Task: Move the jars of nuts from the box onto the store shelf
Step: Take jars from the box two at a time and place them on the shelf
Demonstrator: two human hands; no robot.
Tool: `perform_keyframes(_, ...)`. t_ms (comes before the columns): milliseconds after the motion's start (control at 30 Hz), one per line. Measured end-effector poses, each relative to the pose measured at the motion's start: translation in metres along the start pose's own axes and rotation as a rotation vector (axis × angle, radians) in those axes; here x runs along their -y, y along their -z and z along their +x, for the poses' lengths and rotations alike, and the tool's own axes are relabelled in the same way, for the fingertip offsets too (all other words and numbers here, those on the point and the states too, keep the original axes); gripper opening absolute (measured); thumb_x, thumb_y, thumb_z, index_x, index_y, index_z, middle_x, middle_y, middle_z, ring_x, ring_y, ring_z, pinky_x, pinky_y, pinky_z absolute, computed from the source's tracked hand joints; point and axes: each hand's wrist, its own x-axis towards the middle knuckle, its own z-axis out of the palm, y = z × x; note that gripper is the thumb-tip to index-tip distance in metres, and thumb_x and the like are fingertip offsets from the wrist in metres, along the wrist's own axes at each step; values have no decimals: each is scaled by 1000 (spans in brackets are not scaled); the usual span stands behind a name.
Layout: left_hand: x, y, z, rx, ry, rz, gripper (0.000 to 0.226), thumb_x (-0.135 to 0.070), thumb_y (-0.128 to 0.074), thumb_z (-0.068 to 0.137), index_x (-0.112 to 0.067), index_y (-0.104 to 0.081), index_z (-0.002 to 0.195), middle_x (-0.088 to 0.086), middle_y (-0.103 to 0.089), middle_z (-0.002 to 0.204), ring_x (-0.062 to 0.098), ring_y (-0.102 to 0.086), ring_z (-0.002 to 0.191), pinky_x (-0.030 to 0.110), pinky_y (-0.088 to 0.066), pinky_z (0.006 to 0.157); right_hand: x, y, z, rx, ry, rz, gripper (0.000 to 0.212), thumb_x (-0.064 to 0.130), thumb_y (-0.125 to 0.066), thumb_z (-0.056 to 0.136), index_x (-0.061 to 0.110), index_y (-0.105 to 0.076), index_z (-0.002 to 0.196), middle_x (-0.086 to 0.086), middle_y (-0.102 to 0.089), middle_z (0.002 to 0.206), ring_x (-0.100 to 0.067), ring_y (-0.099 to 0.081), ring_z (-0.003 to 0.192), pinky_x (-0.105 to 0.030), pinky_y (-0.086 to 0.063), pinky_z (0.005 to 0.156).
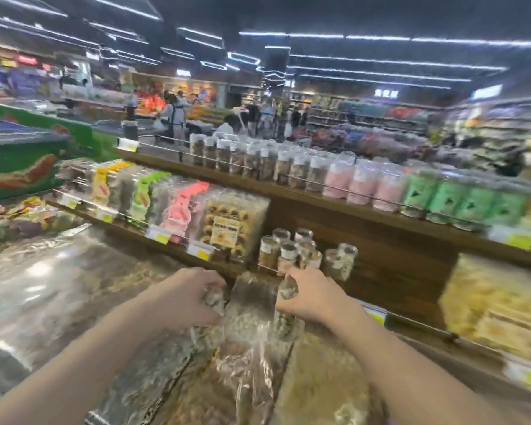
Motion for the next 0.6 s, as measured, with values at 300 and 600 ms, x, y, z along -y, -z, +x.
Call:
perform_keyframes(300, -56, -2, 123, 47, -306, -48, 71, -50, -81, 77, -36, -53, 140, -19, -55, 118, 3, -54, 106, 16, -42, 84, -101, 15, 11, -32, -311, 51, 44, 43, -63, 88, 32, -53, 129, 0, -53, 121, -22, -60, 99, -39, -57, 87)
perform_keyframes(600, -79, -6, 210, 134, -422, -22, 72, -51, -80, 77, -42, -49, 141, -17, -53, 133, 6, -53, 121, 26, -48, 99, -177, 29, 87, -59, -522, 67, 60, 57, -63, 84, 31, -52, 136, -5, -54, 132, -26, -60, 110, -37, -55, 87)
